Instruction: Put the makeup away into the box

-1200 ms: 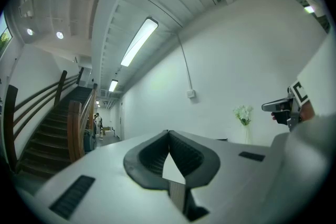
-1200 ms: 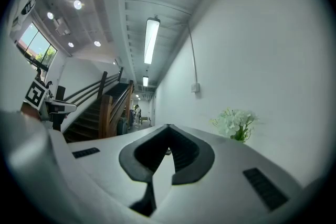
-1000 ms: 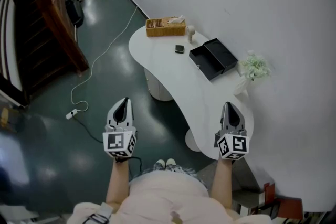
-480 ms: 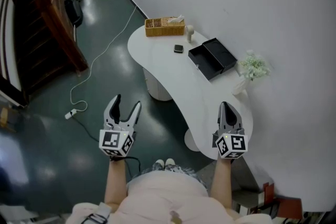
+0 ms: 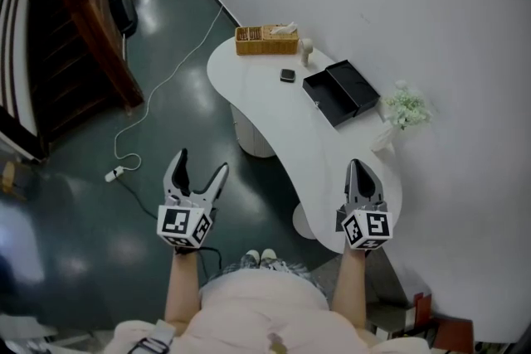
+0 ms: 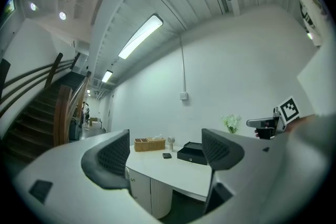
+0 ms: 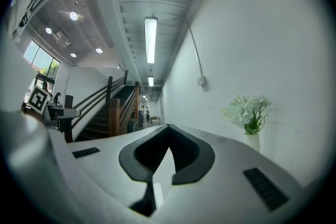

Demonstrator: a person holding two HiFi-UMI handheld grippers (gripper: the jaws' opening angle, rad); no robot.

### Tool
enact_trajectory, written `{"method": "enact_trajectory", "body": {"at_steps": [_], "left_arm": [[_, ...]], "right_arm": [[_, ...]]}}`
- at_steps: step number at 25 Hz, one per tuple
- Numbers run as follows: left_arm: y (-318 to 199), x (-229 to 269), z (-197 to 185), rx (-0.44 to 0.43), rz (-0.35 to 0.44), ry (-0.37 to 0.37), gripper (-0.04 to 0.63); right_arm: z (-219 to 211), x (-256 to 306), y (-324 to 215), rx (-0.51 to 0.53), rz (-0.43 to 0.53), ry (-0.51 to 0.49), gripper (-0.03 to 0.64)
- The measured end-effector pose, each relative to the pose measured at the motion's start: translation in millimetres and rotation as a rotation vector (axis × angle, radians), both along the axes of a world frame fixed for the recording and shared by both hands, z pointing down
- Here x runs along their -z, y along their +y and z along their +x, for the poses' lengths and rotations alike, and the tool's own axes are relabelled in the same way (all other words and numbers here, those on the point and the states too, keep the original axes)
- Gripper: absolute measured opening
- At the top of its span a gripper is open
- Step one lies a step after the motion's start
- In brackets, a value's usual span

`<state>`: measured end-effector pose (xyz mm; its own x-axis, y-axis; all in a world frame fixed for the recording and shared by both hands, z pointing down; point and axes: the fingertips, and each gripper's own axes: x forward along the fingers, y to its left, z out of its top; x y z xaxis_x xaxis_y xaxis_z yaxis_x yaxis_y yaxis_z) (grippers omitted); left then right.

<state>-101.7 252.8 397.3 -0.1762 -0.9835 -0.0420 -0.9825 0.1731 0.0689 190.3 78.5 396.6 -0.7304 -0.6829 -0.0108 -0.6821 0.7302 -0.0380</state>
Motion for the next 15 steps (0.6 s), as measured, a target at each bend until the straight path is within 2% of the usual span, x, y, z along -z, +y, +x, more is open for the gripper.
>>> {"method": "enact_trajectory", "body": {"at_steps": [15], "left_arm": [[13, -11, 17, 0.072, -0.031, 0.002, 0.408]], "right_arm": [[5, -9, -13, 0.054, -0.034, -0.043, 0.015]]}}
